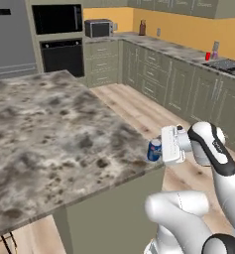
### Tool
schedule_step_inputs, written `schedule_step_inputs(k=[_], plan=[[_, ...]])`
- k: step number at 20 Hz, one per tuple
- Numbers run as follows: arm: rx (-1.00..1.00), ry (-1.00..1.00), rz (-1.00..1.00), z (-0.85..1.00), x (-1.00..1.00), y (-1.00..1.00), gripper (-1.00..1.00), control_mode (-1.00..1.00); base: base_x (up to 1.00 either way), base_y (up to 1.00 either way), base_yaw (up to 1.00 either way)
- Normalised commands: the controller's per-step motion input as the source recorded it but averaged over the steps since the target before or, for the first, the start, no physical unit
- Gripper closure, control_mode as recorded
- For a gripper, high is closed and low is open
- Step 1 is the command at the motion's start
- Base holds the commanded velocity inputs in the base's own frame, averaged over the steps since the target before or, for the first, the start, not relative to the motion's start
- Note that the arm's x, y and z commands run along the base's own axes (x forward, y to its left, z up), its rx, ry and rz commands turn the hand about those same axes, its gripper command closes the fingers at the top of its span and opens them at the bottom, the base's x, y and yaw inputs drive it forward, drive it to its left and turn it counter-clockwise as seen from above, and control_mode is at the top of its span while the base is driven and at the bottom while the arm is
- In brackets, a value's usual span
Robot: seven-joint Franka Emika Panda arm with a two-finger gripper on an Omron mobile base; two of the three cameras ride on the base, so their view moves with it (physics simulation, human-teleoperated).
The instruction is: Four empty soda cans are scattered around the kitchen. Gather all the cans and cluster them next to the stove for recycling.
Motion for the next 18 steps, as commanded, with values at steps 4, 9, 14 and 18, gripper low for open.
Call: schedule_step_inputs(k=[4,9,14,18], plan=[[0.0,0.0,0.0,0.0,0.0,0.0,1.0,1.0,0.42,-0.67,-0.05],[0.0,0.0,0.0,0.0,0.0,0.0,1.0,1.0,0.43,-0.66,-0.04],[0.0,0.0,0.0,0.0,0.0,0.0,1.0,1.0,0.43,-0.65,-0.04],[0.0,0.0,0.0,0.0,0.0,0.0,1.0,1.0,0.42,-0.6,-0.03]])
